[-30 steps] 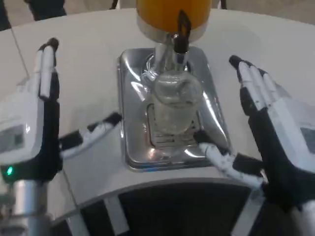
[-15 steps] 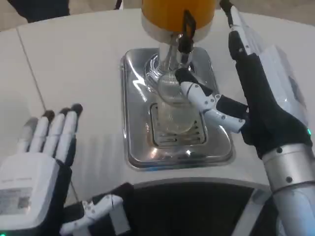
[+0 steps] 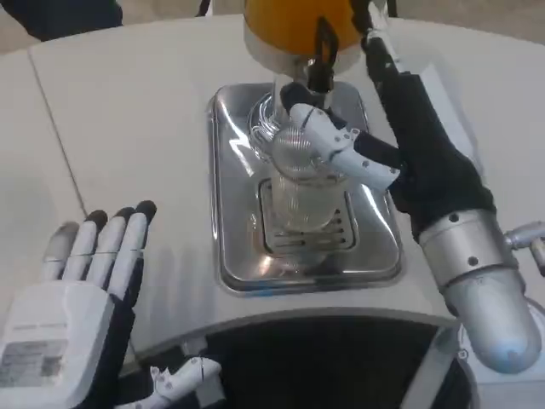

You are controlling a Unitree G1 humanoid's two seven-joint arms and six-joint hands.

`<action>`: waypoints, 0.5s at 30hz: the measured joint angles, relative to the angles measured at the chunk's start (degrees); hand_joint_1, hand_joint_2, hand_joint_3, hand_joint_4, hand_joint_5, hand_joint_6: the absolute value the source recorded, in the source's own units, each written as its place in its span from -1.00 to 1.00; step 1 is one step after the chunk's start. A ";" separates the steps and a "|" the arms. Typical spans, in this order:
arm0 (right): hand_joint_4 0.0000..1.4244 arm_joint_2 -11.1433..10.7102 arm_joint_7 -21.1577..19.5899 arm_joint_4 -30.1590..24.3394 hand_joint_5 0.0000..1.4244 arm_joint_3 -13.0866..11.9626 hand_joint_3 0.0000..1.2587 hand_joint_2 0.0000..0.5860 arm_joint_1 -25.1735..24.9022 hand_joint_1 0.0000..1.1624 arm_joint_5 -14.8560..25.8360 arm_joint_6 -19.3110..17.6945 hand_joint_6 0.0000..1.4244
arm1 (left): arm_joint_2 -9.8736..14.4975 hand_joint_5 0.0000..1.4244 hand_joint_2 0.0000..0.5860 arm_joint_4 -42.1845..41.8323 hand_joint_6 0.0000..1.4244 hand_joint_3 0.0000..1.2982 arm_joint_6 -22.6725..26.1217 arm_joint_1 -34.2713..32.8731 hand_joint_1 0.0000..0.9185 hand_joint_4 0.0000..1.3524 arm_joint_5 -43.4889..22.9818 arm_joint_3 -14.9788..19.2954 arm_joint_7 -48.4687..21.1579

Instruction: Grasp the cup under the faucet to collect the drink, then remove the cup.

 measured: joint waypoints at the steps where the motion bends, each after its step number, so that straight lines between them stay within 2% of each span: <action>1: -1.00 -0.35 0.00 0.03 -1.00 0.03 -1.00 0.21 -0.43 -0.12 0.60 0.00 -1.00 | -0.01 -1.00 -0.58 0.00 -0.99 -1.00 -0.10 0.00 -1.00 -1.00 0.00 0.00 0.00; 9: -1.00 -1.86 0.02 -0.26 -1.00 2.74 -1.00 0.20 -1.49 -0.14 4.27 0.01 -1.00 | -0.60 -1.00 -0.57 0.46 -0.99 -1.00 -1.07 -0.38 -0.99 -1.00 0.02 -0.19 0.06; 15: -1.00 -2.49 -0.01 1.39 -1.00 2.66 -1.00 0.21 -1.32 -0.14 9.01 0.01 -1.00 | -1.19 -1.00 -0.57 2.01 -0.99 -1.00 -1.34 -1.04 -0.97 -1.00 -0.21 -0.04 0.26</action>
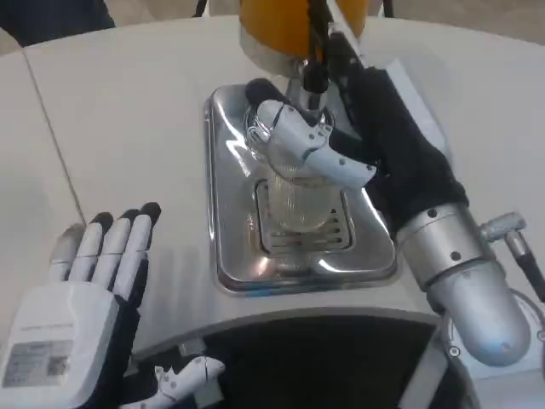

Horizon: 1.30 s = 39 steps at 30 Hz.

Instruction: Grasp the cup under the faucet to collect the drink, then remove the cup.

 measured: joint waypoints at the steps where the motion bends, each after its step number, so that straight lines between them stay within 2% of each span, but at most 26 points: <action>1: -1.00 -0.14 0.01 0.07 -1.00 -0.04 -1.00 0.21 -0.10 -0.14 0.46 0.00 -1.00 | -0.04 -1.00 -0.57 0.12 -0.99 -1.00 -0.06 0.01 -0.97 -1.00 -0.02 0.02 0.00; 4: -1.00 -1.01 0.29 0.42 -1.00 0.08 -1.00 0.20 -0.97 -0.15 1.30 0.38 -1.00 | -0.11 -1.00 -0.58 0.40 -0.98 -1.00 -0.27 -0.14 -0.97 -1.00 -0.07 0.07 0.02; 6: -1.00 -2.26 1.22 0.40 -1.00 0.26 -1.00 0.20 -2.35 -0.15 1.46 1.89 -1.00 | -0.20 -1.00 -0.58 0.95 -0.98 -1.00 -0.54 -0.36 -0.97 -1.00 -0.16 0.14 0.22; 10: -1.00 -3.32 2.40 0.05 -1.00 0.95 -1.00 0.20 -3.78 -0.16 1.52 4.34 -1.00 | -0.44 -1.00 -0.59 1.81 -0.97 -1.00 -0.72 -1.17 -0.97 -1.00 -0.39 0.15 0.29; 15: -1.00 -8.68 7.20 -0.12 -1.00 2.76 -1.00 0.19 -7.18 -0.17 1.48 7.18 -1.00 | -0.53 -1.00 -0.59 2.54 -0.97 -1.00 -0.79 -2.11 -0.97 -1.00 -0.73 0.20 0.29; 19: -1.00 -10.36 7.81 -0.18 -1.00 4.64 -1.00 0.20 -7.98 -0.17 0.95 7.77 -1.00 | -0.75 -1.00 -0.59 3.06 -0.97 -1.00 -0.90 -2.43 -0.97 -1.00 -1.83 0.19 0.29; 24: -1.00 -15.30 8.84 -0.57 -1.00 10.06 -1.00 0.25 -10.20 -0.21 -7.46 8.75 -1.00 | -0.97 -1.00 -0.61 4.56 -0.97 -1.00 -0.97 -3.13 -0.98 -1.00 -2.54 0.17 0.28; 25: -1.00 -16.26 9.49 -1.07 -1.00 11.54 -1.00 0.24 -10.79 -0.22 -10.46 9.64 -1.00 | -1.00 -1.00 -0.61 4.79 -0.97 -1.00 -0.97 -3.46 -0.98 -1.00 -2.57 0.14 0.28; 27: -1.00 -17.75 10.77 -3.04 -1.00 15.96 -1.00 0.24 -11.06 -0.22 -20.09 12.08 -1.00 | -1.14 -1.00 -0.61 5.50 -0.96 -1.00 -0.95 -4.59 -0.99 -1.00 -2.66 0.12 0.27; 29: -1.00 -17.61 12.26 -3.97 -1.00 17.14 -1.00 0.23 -11.07 -0.23 -22.64 12.85 -1.00 | -1.25 -1.00 -0.61 6.00 -0.96 -1.00 -0.95 -4.96 -0.99 -1.00 -2.78 0.10 0.26; 32: -1.00 -16.32 14.63 -4.63 -1.00 17.26 -1.00 0.23 -11.27 -0.24 -23.84 14.25 -1.00 | -1.41 -1.00 -0.62 7.17 -0.96 -1.00 -0.79 -6.22 -1.00 -1.00 -3.57 0.09 0.12; 34: -1.00 -15.84 17.00 -4.93 -1.00 18.48 -1.00 0.25 -11.84 -0.27 -27.49 15.09 -1.00 | -1.67 -1.00 -0.63 7.61 -0.96 -1.00 -0.64 -7.33 -1.00 -1.00 -4.26 -0.03 0.08; 39: -1.00 -15.21 20.60 -5.29 -1.00 18.95 -1.00 0.23 -12.62 -0.27 -31.49 15.51 -1.00 | -2.26 -1.00 -0.67 8.34 -0.96 -1.00 -0.24 -8.71 -1.00 -1.00 -4.30 -0.41 0.04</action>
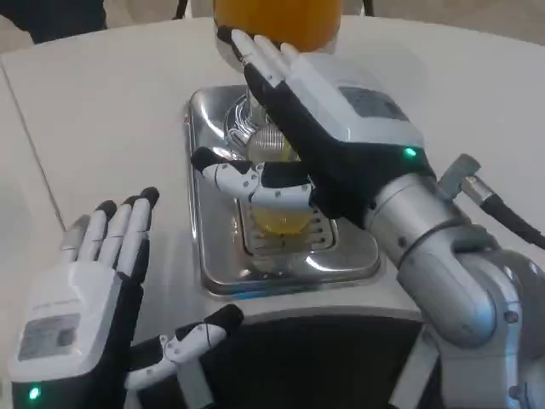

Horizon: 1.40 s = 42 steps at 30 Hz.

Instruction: Grasp the cup under the faucet to collect the drink, then remove the cup.

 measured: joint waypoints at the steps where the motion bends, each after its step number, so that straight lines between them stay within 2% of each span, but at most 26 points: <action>1: -1.00 0.21 0.40 -0.08 -1.00 0.00 -1.00 0.19 0.00 -0.26 -0.56 0.06 -1.00 | -0.08 -1.00 -0.68 0.07 -0.96 -1.00 0.15 -0.23 -1.00 -1.00 -0.08 -0.03 -0.10; 6: -1.00 1.66 3.07 -0.89 -1.00 -0.01 -1.00 0.17 0.18 -0.25 -3.95 0.25 -1.00 | -0.99 -1.00 -0.73 1.33 -0.96 -1.00 1.78 -3.16 -0.78 -1.00 -1.00 -0.16 -1.43; 12: -1.00 3.02 4.66 -1.21 -1.00 -0.11 -1.00 0.13 0.38 -0.21 -6.64 0.18 -1.00 | -2.46 -1.00 -0.79 4.69 -0.98 -1.00 3.93 -8.22 -0.62 -1.00 -1.55 -1.89 -3.15; 17: -1.00 3.00 5.19 -1.43 -1.00 0.22 -1.00 0.14 1.19 -0.21 -8.81 -2.18 -1.00 | -3.35 -1.00 -0.79 8.35 -0.99 -1.00 5.18 -12.48 -0.59 -1.00 -3.03 -2.70 -3.78; 20: -1.00 4.00 5.63 -1.46 -1.00 0.12 -1.00 0.14 1.51 -0.21 -9.64 -2.34 -1.00 | -3.80 -1.00 -0.81 10.65 -0.99 -1.00 5.81 -15.10 -0.55 -1.00 -3.74 -3.21 -3.79; 33: -1.00 5.67 6.06 -1.53 -1.00 -2.00 -1.00 0.18 2.29 -0.19 -9.64 -3.90 -1.00 | -5.16 -1.00 -0.81 13.57 -0.97 -1.00 6.71 -19.07 -0.54 -1.00 -7.75 -4.29 -3.82; 42: -1.00 8.49 1.88 -1.90 -1.00 -2.90 -1.00 0.18 5.93 -0.18 -9.70 -4.93 -1.00 | -6.13 -1.00 -0.84 13.57 -0.97 -1.00 6.71 -20.31 -0.54 -1.00 -8.28 -5.95 -3.82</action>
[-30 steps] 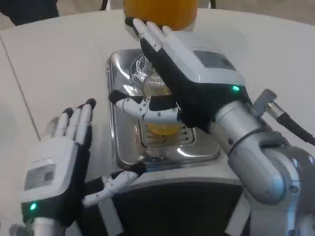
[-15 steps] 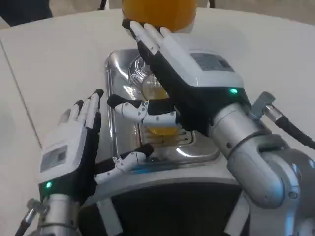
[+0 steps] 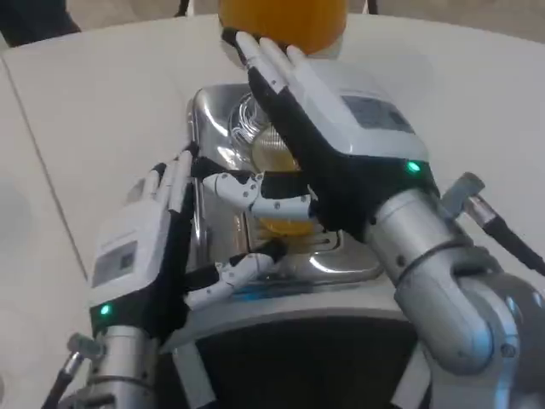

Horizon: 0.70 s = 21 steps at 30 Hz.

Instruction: Grasp the cup under the faucet to collect the drink, then remove the cup.

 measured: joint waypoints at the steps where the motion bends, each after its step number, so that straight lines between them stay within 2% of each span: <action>1: -1.00 0.57 -0.48 -0.22 -1.00 -0.19 -1.00 0.18 0.59 -0.18 -0.02 0.00 -1.00 | -0.12 -1.00 -0.84 0.00 -0.97 -1.00 0.00 0.00 -0.54 -1.00 -0.02 -0.27 0.00; 4: -1.00 2.50 -2.04 -1.47 -1.00 -1.46 -1.00 0.19 2.49 -0.17 0.40 0.07 -1.00 | -0.21 -1.00 -0.84 0.00 -0.97 -1.00 0.00 -0.02 -0.54 -1.00 -0.04 -0.74 0.00; 5: -1.00 3.86 -3.51 -2.12 -1.00 -2.22 -1.00 0.19 3.73 -0.17 1.36 0.25 -1.00 | -0.21 -1.00 -0.84 0.00 -0.97 -1.00 0.00 -0.08 -0.54 -1.00 -0.04 -0.85 0.00; 8: -1.00 10.12 -11.62 -5.31 -1.00 -4.69 -1.00 0.18 10.37 -0.16 4.35 0.88 -1.00 | -0.21 -1.00 -0.84 0.02 -0.96 -1.00 -0.01 -0.17 -0.54 -1.00 -0.04 -0.94 0.02; 9: -1.00 11.04 -13.71 -6.13 -1.00 -5.48 -1.00 0.18 12.20 -0.15 5.35 0.81 -1.00 | -0.18 -1.00 -0.84 0.04 -0.96 -1.00 -0.01 -0.18 -0.54 -1.00 -0.04 -0.93 0.02; 11: -1.00 10.90 -16.12 -6.45 -1.00 -6.05 -1.00 0.18 13.81 -0.15 6.79 0.27 -1.00 | -0.18 -1.00 -0.85 0.05 -0.96 -1.00 -0.01 -0.20 -0.55 -1.00 -0.04 -0.95 0.02; 14: -1.00 9.90 -21.36 -6.66 -1.00 -7.26 -1.00 0.18 16.59 -0.14 9.92 -3.01 -1.00 | -0.16 -1.00 -0.85 0.08 -0.96 -1.00 -0.01 -0.22 -0.56 -1.00 -0.04 -0.97 0.02; 17: -1.00 9.07 -22.54 -6.76 -1.00 -7.75 -1.00 0.19 18.41 -0.14 11.25 -4.90 -1.00 | -0.17 -1.00 -0.85 0.17 -0.96 -1.00 -0.02 -0.25 -0.61 -1.00 -0.06 -1.05 0.02; 19: -1.00 7.63 -22.53 -7.08 -1.00 -8.09 -1.00 0.19 20.39 -0.14 11.45 -6.15 -1.00 | -0.21 -1.00 -0.86 0.37 -0.96 -1.00 -0.04 -0.37 -0.64 -1.00 -0.08 -1.10 0.02; 21: -1.00 5.12 -22.48 -8.36 -1.00 -8.64 -1.00 0.19 22.71 -0.14 11.37 -7.81 -1.00 | -0.28 -1.00 -0.86 0.74 -0.96 -1.00 -0.05 -0.61 -0.65 -1.00 -0.50 -1.12 0.03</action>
